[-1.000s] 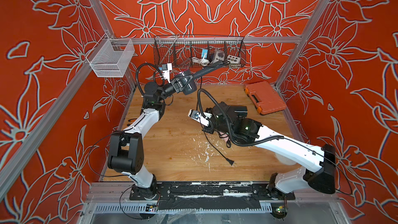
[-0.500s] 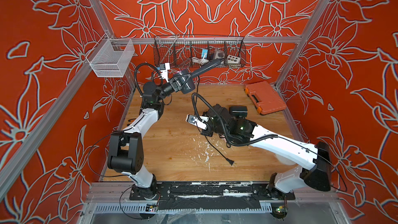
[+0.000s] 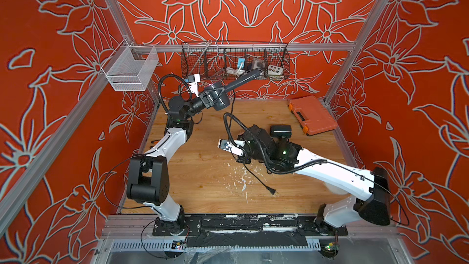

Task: Wrap the cord around the hair dryer
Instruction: Wrap the power cord around the hair dryer.

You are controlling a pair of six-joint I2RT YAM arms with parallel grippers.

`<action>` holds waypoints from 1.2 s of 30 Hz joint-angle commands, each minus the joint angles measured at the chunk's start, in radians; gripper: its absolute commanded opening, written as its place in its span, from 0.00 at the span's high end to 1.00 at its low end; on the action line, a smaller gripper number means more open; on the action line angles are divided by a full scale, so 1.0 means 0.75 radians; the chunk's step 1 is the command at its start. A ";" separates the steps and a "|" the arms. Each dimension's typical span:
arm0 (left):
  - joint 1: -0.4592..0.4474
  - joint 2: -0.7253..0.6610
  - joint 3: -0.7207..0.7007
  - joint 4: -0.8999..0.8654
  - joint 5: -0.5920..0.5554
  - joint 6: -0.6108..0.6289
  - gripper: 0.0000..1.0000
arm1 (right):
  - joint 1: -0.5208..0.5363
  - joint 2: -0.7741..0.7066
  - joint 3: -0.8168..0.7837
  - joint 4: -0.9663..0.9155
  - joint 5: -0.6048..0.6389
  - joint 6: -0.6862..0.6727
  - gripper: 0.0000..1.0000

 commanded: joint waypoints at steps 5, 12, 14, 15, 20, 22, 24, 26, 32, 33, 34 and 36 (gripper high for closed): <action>0.043 -0.008 0.073 0.154 -0.284 -0.019 1.00 | 0.092 0.020 -0.042 -0.222 -0.226 -0.064 1.00; 0.045 -0.013 0.075 0.146 -0.292 -0.009 1.00 | 0.120 0.015 -0.021 -0.276 -0.273 -0.089 1.00; 0.047 -0.012 0.075 0.142 -0.286 -0.008 1.00 | 0.127 0.024 -0.010 -0.302 -0.268 -0.094 1.00; 0.046 -0.016 0.071 0.140 -0.286 -0.006 1.00 | 0.129 0.025 -0.007 -0.313 -0.273 -0.099 1.00; 0.045 -0.041 0.077 0.012 -0.189 0.079 1.00 | 0.135 -0.017 0.036 -0.388 -0.180 -0.117 1.00; 0.044 -0.093 0.070 -0.175 -0.135 0.221 1.00 | 0.132 -0.066 0.055 -0.432 -0.136 -0.146 1.00; 0.031 -0.172 0.046 -0.387 -0.131 0.407 1.00 | 0.130 -0.102 0.095 -0.502 -0.119 -0.181 1.00; 0.009 -0.243 0.051 -0.640 -0.124 0.618 1.00 | 0.122 -0.122 0.160 -0.596 -0.118 -0.217 1.00; -0.069 -0.355 0.056 -1.121 -0.106 1.007 1.00 | 0.091 -0.126 0.363 -0.809 -0.071 -0.329 1.00; -0.080 -0.367 0.063 -1.186 -0.106 1.057 1.00 | 0.081 -0.129 0.383 -0.823 -0.057 -0.343 1.00; -0.094 -0.379 0.072 -1.262 -0.103 1.110 1.00 | 0.066 -0.131 0.404 -0.834 -0.047 -0.362 1.00; -0.120 -0.396 0.087 -1.380 -0.093 1.195 1.00 | 0.027 -0.129 0.439 -0.849 -0.028 -0.390 1.00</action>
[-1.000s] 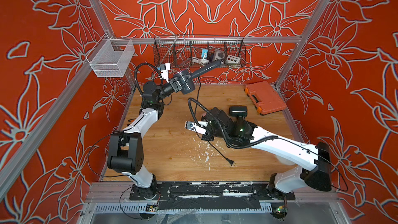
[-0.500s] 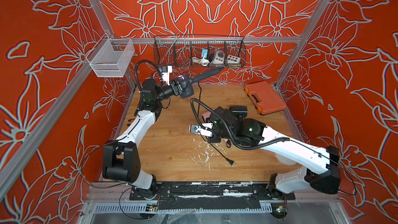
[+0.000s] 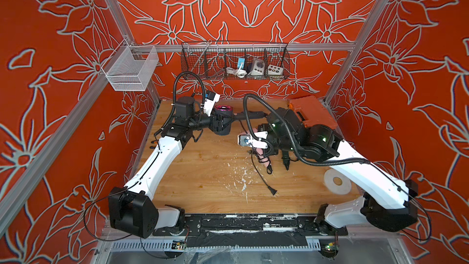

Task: Wrap the cord around the hair dryer
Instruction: Wrap the power cord around the hair dryer.

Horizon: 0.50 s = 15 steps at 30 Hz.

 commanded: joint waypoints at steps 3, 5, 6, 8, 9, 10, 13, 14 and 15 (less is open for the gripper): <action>-0.064 -0.064 0.077 -0.389 -0.012 0.365 1.00 | -0.104 -0.009 0.109 -0.150 0.033 -0.140 1.00; -0.075 -0.078 0.086 -0.454 0.013 0.407 1.00 | -0.151 -0.005 0.146 -0.154 0.050 -0.167 1.00; -0.081 -0.083 0.092 -0.479 0.021 0.422 1.00 | -0.170 0.001 0.165 -0.160 0.055 -0.176 1.00; -0.109 -0.088 0.114 -0.550 0.025 0.472 1.00 | -0.212 0.019 0.219 -0.180 0.057 -0.198 1.00; -0.127 -0.087 0.127 -0.584 0.021 0.498 1.00 | -0.225 0.028 0.245 -0.189 0.059 -0.208 1.00; -0.148 -0.083 0.141 -0.622 0.022 0.531 1.00 | -0.240 0.040 0.273 -0.197 0.069 -0.221 1.00; -0.199 -0.068 0.183 -0.710 0.037 0.582 1.00 | -0.292 0.082 0.335 -0.211 0.110 -0.261 1.00; -0.215 -0.068 0.191 -0.726 0.046 0.591 1.00 | -0.315 0.098 0.353 -0.217 0.121 -0.272 1.00; -0.227 -0.069 0.196 -0.736 0.053 0.595 1.00 | -0.333 0.110 0.365 -0.220 0.128 -0.279 1.00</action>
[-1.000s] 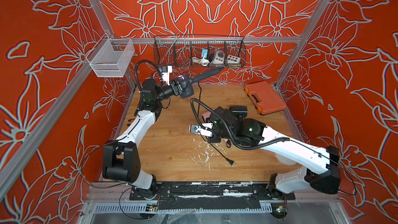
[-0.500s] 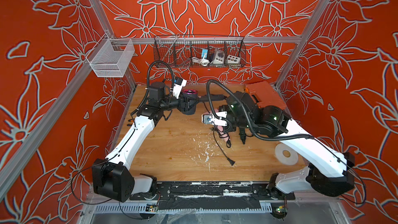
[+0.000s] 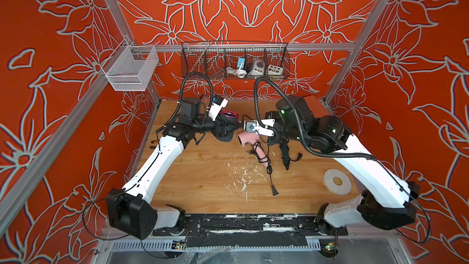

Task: Wrap the cord around the hair dryer
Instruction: Wrap the power cord around the hair dryer.

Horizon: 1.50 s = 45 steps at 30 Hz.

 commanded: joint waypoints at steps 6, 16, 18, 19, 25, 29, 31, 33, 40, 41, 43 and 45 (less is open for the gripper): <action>-0.085 -0.076 0.101 -0.172 0.060 0.180 1.00 | -0.197 0.107 0.065 -0.003 0.071 -0.130 1.00; -0.089 -0.212 0.088 -0.069 -0.239 0.214 1.00 | -0.336 0.189 0.199 0.003 -0.039 -0.138 1.00; -0.089 -0.218 0.108 -0.078 -0.197 0.214 1.00 | -0.336 0.200 0.218 0.009 -0.063 -0.138 1.00; -0.089 -0.204 0.137 -0.109 -0.157 0.215 1.00 | -0.336 0.210 0.231 0.015 -0.072 -0.139 1.00; -0.097 -0.156 0.148 -0.127 0.093 0.155 1.00 | -0.336 0.333 0.374 0.032 -0.125 -0.160 1.00; -0.105 -0.169 0.062 0.032 0.211 0.035 1.00 | -0.336 0.424 0.463 -0.004 -0.231 -0.118 1.00; -0.105 -0.173 0.041 0.110 0.255 -0.026 1.00 | -0.341 0.451 0.438 -0.005 -0.299 -0.080 1.00; -0.105 -0.179 0.036 0.178 0.291 -0.080 1.00 | -0.359 0.462 0.386 0.004 -0.400 -0.036 1.00; -0.098 -0.183 0.005 0.387 0.354 -0.250 1.00 | -0.446 0.442 0.222 0.049 -0.824 0.117 1.00; -0.091 -0.179 -0.003 0.419 0.357 -0.278 1.00 | -0.456 0.432 0.206 0.052 -0.857 0.128 1.00; -0.067 -0.168 -0.024 0.513 0.363 -0.359 1.00 | -0.478 0.417 0.177 0.060 -0.907 0.153 0.97; -0.024 -0.159 -0.073 0.697 0.380 -0.514 1.00 | -0.511 0.393 0.145 0.080 -0.971 0.189 0.84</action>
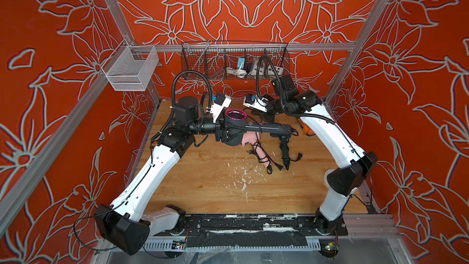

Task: Wrap the cord around the hair dryer
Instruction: Wrap the power cord around the hair dryer.

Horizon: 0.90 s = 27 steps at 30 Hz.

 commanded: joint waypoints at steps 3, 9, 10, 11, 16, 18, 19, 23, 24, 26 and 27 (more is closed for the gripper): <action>0.101 0.007 -0.078 0.549 0.087 -0.393 1.00 | -0.095 -0.119 -0.113 0.111 -0.303 0.153 0.63; 0.135 0.016 -0.075 0.706 0.119 -0.542 1.00 | -0.264 -0.252 -0.327 0.462 -0.584 0.434 0.28; 0.137 0.018 -0.071 0.721 0.119 -0.558 1.00 | -0.288 -0.262 -0.354 0.525 -0.622 0.492 0.25; 0.139 0.020 -0.068 0.743 0.122 -0.577 1.00 | -0.315 -0.271 -0.387 0.595 -0.662 0.553 0.23; 0.150 0.027 -0.047 0.811 0.115 -0.652 1.00 | -0.399 -0.281 -0.515 0.864 -0.779 0.774 0.18; 0.152 0.032 -0.036 0.846 0.109 -0.691 1.00 | -0.409 -0.288 -0.568 0.948 -0.788 0.818 0.17; 0.151 0.033 -0.027 0.848 0.103 -0.700 1.00 | -0.408 -0.295 -0.597 0.969 -0.779 0.827 0.16; 0.151 0.033 0.015 0.827 0.089 -0.703 1.00 | -0.407 -0.347 -0.767 1.135 -0.747 0.892 0.15; 0.151 0.033 0.028 0.812 0.088 -0.696 1.00 | -0.408 -0.365 -0.827 1.175 -0.735 0.906 0.15; 0.151 0.035 0.046 0.799 0.085 -0.693 1.00 | -0.408 -0.404 -0.956 1.262 -0.685 0.939 0.14; 0.153 0.036 0.053 0.793 0.088 -0.694 1.00 | -0.408 -0.428 -1.045 1.332 -0.654 0.962 0.14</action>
